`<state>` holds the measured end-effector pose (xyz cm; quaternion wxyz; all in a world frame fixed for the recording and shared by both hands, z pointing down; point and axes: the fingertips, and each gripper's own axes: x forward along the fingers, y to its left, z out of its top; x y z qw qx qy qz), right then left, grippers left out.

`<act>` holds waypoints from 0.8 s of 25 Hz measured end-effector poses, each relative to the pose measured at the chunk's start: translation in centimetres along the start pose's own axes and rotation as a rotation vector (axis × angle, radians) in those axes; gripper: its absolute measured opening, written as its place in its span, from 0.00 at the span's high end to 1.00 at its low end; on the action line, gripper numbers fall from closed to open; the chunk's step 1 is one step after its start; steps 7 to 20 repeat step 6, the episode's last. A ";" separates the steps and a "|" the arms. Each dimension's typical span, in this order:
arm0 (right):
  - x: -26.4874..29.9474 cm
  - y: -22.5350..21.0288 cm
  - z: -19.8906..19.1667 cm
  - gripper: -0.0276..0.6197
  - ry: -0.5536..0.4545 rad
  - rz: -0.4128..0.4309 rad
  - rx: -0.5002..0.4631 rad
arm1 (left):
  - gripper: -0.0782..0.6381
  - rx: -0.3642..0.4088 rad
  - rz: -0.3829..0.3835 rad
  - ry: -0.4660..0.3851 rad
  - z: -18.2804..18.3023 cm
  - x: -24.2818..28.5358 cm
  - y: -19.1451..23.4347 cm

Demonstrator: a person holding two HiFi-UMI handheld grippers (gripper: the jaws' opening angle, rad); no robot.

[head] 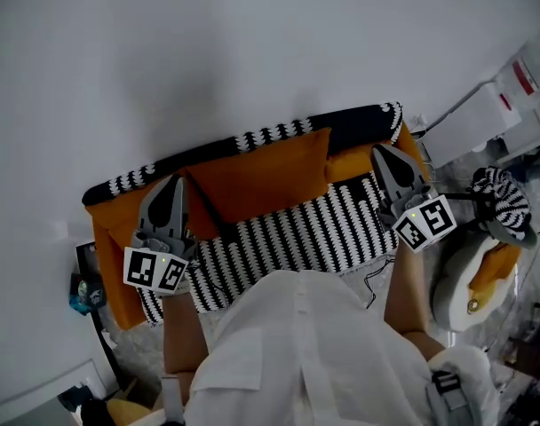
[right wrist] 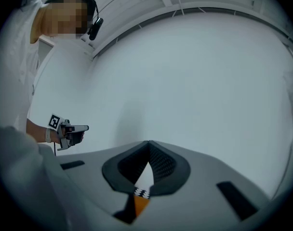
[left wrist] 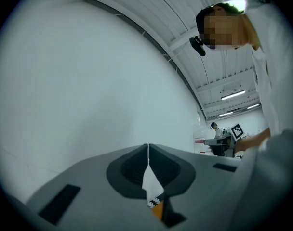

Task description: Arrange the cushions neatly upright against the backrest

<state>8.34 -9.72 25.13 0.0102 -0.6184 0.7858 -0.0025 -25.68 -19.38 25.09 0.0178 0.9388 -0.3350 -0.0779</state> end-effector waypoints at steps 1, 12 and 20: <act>-0.2 -0.1 0.0 0.95 -0.001 -0.004 0.002 | 0.86 -0.002 -0.001 -0.002 0.0 0.0 -0.1; -1.2 -0.5 0.1 0.95 -0.002 -0.019 0.009 | 0.86 -0.007 -0.007 0.009 -0.3 -0.2 -0.7; -1.2 -0.5 0.1 0.95 -0.002 -0.019 0.009 | 0.86 -0.007 -0.007 0.009 -0.3 -0.2 -0.7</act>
